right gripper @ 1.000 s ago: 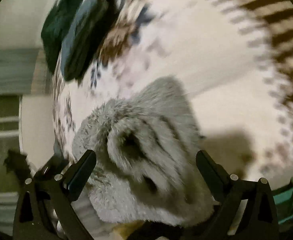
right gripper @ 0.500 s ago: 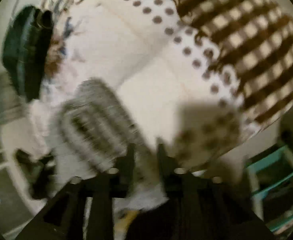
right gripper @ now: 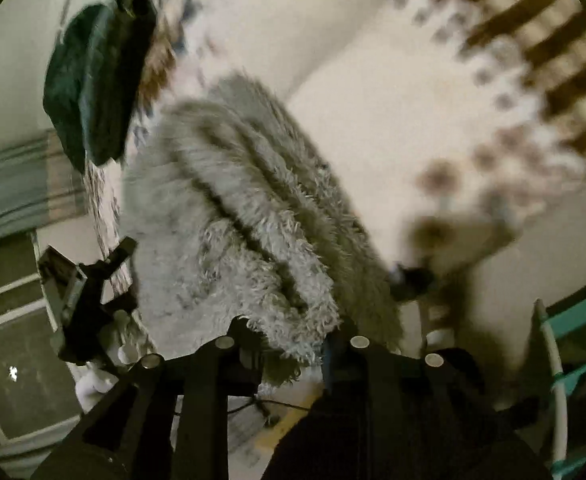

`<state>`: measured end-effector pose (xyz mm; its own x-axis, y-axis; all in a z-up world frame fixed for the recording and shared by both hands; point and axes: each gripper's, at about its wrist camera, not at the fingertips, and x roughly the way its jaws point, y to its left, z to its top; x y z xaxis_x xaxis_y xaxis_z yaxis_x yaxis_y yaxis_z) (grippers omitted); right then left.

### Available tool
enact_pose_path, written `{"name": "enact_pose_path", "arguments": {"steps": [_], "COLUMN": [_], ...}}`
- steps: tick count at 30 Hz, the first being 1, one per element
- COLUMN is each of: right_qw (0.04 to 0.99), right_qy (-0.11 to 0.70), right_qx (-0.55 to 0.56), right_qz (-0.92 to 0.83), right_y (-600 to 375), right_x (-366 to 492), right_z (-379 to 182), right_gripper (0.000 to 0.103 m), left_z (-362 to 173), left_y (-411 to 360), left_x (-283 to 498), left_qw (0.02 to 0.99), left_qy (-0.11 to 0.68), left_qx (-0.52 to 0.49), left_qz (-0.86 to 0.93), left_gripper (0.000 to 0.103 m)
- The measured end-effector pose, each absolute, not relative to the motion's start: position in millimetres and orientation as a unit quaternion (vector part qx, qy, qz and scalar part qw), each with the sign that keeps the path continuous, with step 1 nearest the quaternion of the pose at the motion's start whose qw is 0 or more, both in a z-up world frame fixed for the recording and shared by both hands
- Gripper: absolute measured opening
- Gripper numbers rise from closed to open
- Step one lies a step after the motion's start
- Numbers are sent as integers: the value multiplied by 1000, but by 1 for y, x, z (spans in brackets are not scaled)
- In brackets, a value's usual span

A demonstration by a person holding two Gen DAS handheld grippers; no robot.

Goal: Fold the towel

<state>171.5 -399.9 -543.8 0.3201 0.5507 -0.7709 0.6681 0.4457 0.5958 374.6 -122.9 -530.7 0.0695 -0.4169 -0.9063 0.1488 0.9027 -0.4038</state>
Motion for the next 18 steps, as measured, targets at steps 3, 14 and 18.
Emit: {"name": "enact_pose_path", "arguments": {"steps": [3, 14, 18], "right_qw": [626, 664, 632], "right_qy": [590, 560, 572], "right_qx": [502, 494, 521], "right_qz": [-93, -38, -28], "right_y": [-410, -422, -426], "right_x": [145, 202, 249], "right_z": [-528, -516, -556], "right_gripper": [22, 92, 91], "left_z": [-534, -511, -527], "left_y": [-126, -119, -113], "left_x": [373, 380, 391], "left_qw": [720, 729, 724], "left_qy": [657, 648, 658], "left_qx": [-105, -108, -107], "left_qz": [-199, -193, -176], "left_gripper": [95, 95, 95]}}
